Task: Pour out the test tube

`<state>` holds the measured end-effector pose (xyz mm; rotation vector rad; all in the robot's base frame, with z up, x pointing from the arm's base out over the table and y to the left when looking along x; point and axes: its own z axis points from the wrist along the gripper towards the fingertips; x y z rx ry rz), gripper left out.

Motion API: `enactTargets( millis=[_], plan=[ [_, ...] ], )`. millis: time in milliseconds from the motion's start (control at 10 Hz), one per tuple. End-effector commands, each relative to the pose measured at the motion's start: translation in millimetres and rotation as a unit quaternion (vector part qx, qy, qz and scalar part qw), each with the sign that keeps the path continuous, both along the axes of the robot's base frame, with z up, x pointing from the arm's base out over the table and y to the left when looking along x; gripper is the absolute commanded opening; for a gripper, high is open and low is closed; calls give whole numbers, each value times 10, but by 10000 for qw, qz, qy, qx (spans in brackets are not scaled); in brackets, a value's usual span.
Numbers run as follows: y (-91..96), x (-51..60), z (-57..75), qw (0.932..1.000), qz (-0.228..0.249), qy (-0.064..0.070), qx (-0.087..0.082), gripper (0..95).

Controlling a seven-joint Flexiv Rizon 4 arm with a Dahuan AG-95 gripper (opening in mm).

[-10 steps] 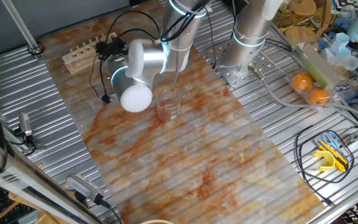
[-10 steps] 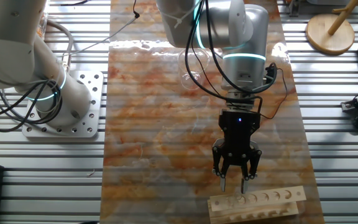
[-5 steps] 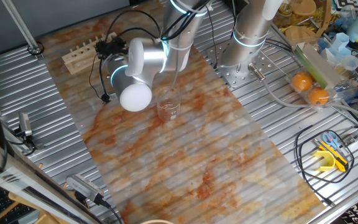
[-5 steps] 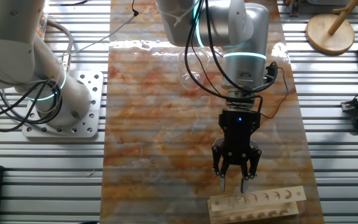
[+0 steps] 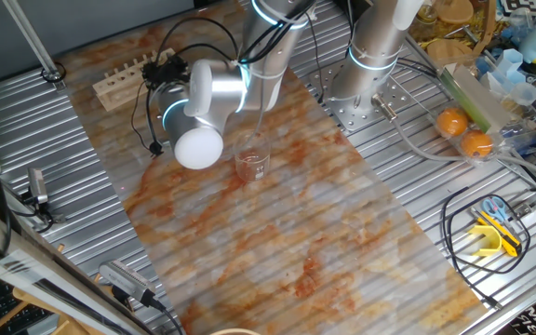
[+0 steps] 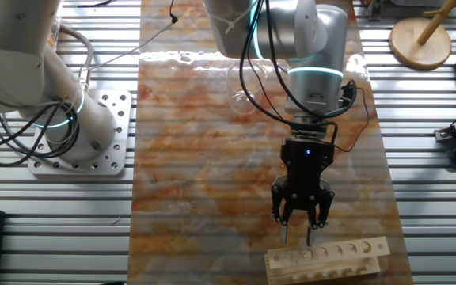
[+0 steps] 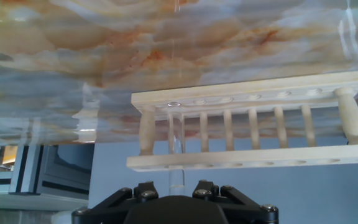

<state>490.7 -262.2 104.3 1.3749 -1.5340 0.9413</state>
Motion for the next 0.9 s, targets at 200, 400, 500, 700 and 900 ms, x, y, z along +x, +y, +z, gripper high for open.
enactTargets(
  millis=[200, 400, 500, 700, 900],
  plan=[
    [-39, -6, -3, 10000, 49, 30, -67, 380],
    [-120, -21, -8, 10000, 78, 40, -25, 380],
    [-122, -24, -5, 9999, 88, 50, -35, 380],
    [-130, -18, -14, 9999, 98, 63, -47, 380],
    [-152, -14, -30, 9998, 130, 89, -87, 380]
  ],
)
